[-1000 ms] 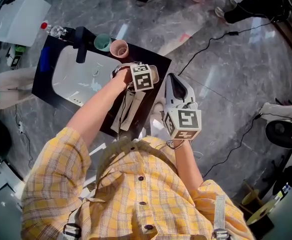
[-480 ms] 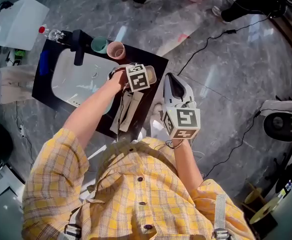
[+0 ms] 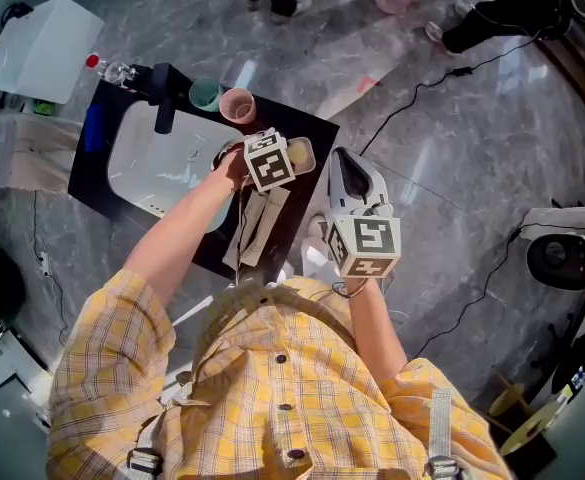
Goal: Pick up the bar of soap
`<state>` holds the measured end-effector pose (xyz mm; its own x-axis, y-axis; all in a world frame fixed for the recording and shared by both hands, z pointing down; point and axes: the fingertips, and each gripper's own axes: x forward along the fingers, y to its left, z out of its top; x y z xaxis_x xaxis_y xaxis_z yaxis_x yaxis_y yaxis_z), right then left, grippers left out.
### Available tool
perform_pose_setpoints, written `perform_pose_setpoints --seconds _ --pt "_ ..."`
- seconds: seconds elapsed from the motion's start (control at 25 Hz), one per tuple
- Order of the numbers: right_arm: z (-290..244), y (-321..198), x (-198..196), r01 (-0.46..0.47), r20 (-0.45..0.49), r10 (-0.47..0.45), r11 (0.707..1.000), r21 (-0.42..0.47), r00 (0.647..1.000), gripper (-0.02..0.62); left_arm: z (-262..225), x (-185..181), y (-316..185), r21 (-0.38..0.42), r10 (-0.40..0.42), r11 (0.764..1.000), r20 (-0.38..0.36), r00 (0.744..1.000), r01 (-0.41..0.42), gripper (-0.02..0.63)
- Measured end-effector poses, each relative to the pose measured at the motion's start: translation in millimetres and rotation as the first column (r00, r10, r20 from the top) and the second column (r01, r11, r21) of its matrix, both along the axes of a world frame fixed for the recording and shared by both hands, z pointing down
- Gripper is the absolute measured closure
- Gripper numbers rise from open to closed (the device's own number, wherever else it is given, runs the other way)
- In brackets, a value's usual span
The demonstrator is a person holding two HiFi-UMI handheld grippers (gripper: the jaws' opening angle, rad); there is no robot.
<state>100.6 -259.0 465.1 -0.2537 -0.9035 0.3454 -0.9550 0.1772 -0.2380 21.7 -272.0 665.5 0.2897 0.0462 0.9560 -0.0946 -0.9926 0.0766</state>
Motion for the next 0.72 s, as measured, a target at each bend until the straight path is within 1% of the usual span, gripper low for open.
perform_pose_setpoints --seconds 0.08,0.16,0.28,0.36,0.4,0.48,0.6,0.72 --pt "0.4 0.7 -0.1 0.003 -0.004 -0.003 1.0 -0.001 1.0 0.575 -11.3 1.1 -1.3 0.017 -0.05 0.999 -0.041 0.998 0.051 0.4" --pt "0.5 1.9 -1.6 0.008 -0.004 -0.008 1.0 0.0 1.0 0.575 -22.3 3.0 -3.4 0.034 -0.117 0.992 -0.09 0.989 0.121 0.4" --pt "-4.9 2.1 -4.7 0.013 -0.004 -0.013 1.0 0.014 1.0 0.575 -41.8 5.8 -8.5 0.058 -0.214 0.972 -0.164 0.963 0.226 0.4" --pt "-9.0 2.2 -6.5 0.015 -0.008 -0.015 1.0 0.022 1.0 0.575 -57.2 6.9 -13.3 0.084 -0.271 0.952 -0.219 0.937 0.295 0.4" --pt "-10.5 2.5 -7.1 0.015 -0.008 -0.015 1.0 0.025 1.0 0.575 -65.8 7.3 -16.0 0.096 -0.303 0.937 -0.253 0.919 0.336 0.4" --pt "-13.1 3.3 -8.4 0.013 -0.009 -0.012 0.999 0.031 1.0 0.575 -85.1 7.3 -21.5 0.115 -0.371 0.897 -0.334 0.866 0.428 0.4" --pt "-17.3 4.5 -10.4 0.011 -0.015 -0.01 0.999 0.04 1.0 0.575 -112.6 4.3 -26.7 0.123 -0.452 0.822 -0.452 0.769 0.556 0.4" --pt "-23.0 6.8 -10.9 0.005 -0.016 -0.004 0.999 0.053 1.0 0.575 -134.7 0.0 -22.5 0.111 -0.493 0.755 -0.554 0.671 0.646 0.4"
